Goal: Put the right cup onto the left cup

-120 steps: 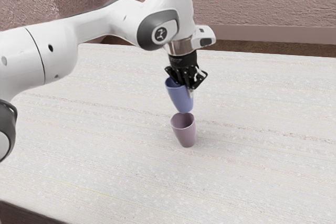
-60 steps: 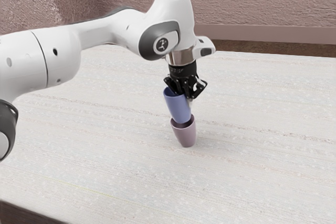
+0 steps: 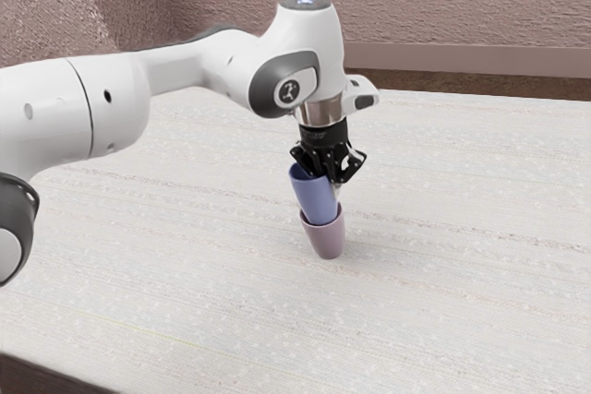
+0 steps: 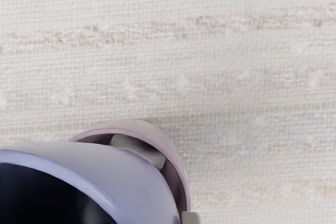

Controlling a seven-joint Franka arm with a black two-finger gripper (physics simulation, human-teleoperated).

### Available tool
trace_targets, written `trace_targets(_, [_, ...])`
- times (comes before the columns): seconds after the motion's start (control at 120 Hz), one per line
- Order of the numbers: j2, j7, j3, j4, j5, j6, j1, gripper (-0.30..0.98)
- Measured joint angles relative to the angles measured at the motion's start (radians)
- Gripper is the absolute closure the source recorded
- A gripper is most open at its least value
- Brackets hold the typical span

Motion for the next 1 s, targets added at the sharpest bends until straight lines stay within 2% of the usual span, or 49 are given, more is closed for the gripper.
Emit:
trace_targets(0.225, [0.006, -0.016, 0.000, -0.014, -0.001, 0.022, 0.000, 0.77])
trace_targets(0.417, [0.005, -0.024, 0.001, -0.014, -0.007, 0.030, 0.000, 0.37])
trace_targets(0.583, [0.002, -0.030, 0.001, -0.014, -0.009, 0.032, 0.000, 0.18])
trace_targets(0.758, [-0.077, -0.035, -0.005, 0.001, -0.007, 0.014, -0.008, 0.09])
trace_targets(1.0, [-0.172, 0.000, -0.001, 0.038, 0.005, -0.031, 0.011, 0.04])
